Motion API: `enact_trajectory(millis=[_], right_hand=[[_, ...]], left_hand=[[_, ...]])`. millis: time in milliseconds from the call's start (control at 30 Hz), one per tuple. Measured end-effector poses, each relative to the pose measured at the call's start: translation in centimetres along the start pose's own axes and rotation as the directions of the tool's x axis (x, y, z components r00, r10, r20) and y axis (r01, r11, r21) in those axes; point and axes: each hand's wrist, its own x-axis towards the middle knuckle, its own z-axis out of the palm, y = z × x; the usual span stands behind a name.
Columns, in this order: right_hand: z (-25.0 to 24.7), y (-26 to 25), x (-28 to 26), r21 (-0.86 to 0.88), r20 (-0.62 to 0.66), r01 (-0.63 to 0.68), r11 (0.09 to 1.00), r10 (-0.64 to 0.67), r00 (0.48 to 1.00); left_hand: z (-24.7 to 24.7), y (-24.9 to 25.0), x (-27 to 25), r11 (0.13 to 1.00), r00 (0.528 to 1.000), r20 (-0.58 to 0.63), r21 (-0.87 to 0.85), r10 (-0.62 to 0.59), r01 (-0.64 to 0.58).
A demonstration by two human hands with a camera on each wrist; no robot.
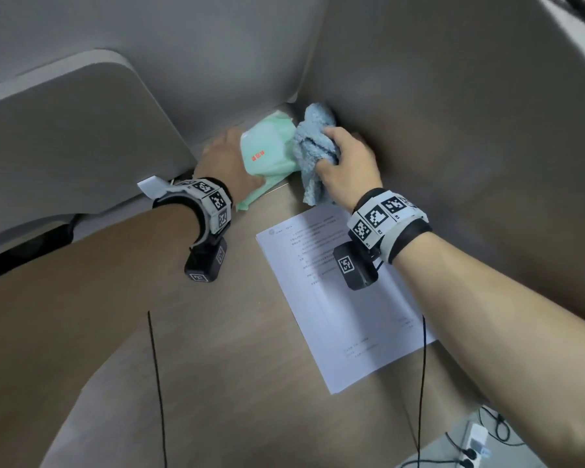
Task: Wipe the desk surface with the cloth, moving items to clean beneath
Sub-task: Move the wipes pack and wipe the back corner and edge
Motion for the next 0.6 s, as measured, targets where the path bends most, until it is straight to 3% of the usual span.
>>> enact_trajectory(millis=[233,400,467,600], right_hand=[[0.4,1.0,0.3,-0.095,0.048,0.044,0.995,-0.039,0.998],[1.1,0.0,0.3,-0.126,0.005,0.064,0.990,-0.064,0.998],[1.3,-0.4,0.2,-0.153,-0.011,0.077,0.985,-0.080,0.997],[2.3,-1.4,-0.8,-0.217,0.012,0.144,0.966,-0.145,0.989]], left_hand=[[1.0,1.4,2.4,0.996,0.996,0.018,-0.034,0.086,-0.085],[0.4,-1.1,-0.8,0.993,0.998,-0.028,-0.103,0.051,-0.054],[0.1,-2.7,-3.4,1.000,1.000,-0.011,-0.012,0.014,-0.014],[0.1,-7.5,-7.4,0.981,0.997,0.058,0.182,0.050,-0.060]])
